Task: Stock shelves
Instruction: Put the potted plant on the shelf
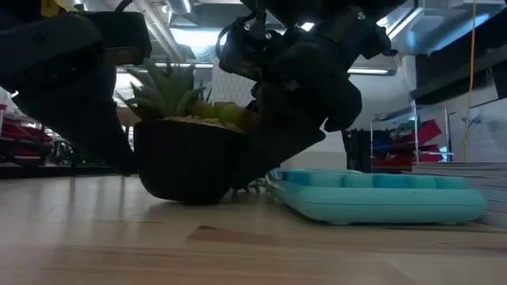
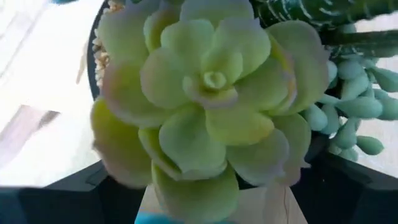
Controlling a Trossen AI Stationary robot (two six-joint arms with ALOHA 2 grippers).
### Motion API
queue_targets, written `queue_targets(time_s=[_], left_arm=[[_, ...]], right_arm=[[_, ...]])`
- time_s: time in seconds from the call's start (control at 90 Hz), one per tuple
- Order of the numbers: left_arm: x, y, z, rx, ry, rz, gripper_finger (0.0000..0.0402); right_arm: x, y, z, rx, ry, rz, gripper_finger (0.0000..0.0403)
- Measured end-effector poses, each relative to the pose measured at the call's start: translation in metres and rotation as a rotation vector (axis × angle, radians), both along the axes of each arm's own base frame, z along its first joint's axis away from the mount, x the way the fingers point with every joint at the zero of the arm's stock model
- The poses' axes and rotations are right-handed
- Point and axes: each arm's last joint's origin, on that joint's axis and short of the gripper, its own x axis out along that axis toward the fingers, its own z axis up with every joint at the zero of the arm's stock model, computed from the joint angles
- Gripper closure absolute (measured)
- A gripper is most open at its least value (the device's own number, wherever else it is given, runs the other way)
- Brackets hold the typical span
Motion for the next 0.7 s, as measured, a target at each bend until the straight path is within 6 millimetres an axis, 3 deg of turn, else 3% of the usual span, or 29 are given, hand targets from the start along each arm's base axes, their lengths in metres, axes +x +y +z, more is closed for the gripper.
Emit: queue_targets(time_s=[0.289,0.556,0.7], left_arm=[[-0.014,-0.01,0.0,0.12,0.03,-0.072,0.0104],[0.003,0.0,0.003,0.214,0.027,-0.21,0.0104],[0.016,0.007,0.004,0.161,0.006,-0.244,0.0104]], right_arm=[[0.0,0.0,0.001,0.001,0.004,0.002,0.0082],[0.001,0.0,0.002,0.011,-0.016,0.009,0.0082],[0.001,0.0,0.001,0.017,-0.012,0.018,0.0088]])
